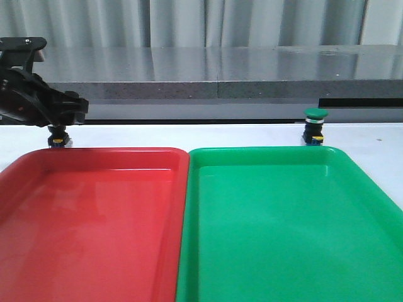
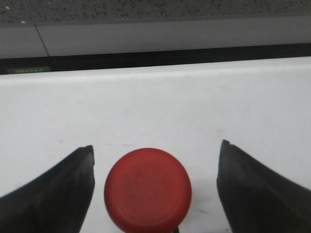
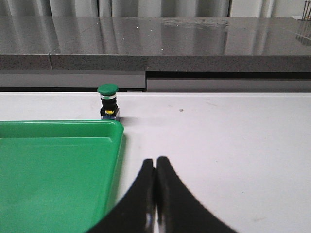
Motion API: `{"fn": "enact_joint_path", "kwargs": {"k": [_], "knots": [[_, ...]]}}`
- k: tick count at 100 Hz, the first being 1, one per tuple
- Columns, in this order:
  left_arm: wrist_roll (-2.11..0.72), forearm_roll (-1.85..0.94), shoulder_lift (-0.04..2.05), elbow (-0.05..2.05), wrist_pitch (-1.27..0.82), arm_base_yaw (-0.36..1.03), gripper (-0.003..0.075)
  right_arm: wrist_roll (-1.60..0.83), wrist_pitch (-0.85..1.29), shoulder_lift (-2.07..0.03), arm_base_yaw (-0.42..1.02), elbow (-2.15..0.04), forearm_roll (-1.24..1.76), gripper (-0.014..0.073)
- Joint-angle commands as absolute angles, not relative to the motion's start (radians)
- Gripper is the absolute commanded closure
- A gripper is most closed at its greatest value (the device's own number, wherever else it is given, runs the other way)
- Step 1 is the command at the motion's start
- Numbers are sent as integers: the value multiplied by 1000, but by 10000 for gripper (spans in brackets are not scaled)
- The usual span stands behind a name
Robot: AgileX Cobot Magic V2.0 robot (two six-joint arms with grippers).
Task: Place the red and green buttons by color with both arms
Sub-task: 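Move the left gripper over the red push-button and lower around it, then close the left gripper on the red button cap and lift it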
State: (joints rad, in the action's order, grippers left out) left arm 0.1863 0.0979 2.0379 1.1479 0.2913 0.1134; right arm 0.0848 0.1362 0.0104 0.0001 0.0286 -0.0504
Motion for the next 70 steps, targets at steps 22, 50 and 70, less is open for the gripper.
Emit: {"fn": "enact_joint_path", "kwargs": {"k": [22,50,70], "knots": [[192,88,1992,1176,354,112,477,84,54,31,2,13,-61,660],[192,88,1990,1176,354,112,615,84,54,31,2,13,-61,660],[194,88,1932,1176,356,118,615,84,54,31,2,13,-61,660]]}}
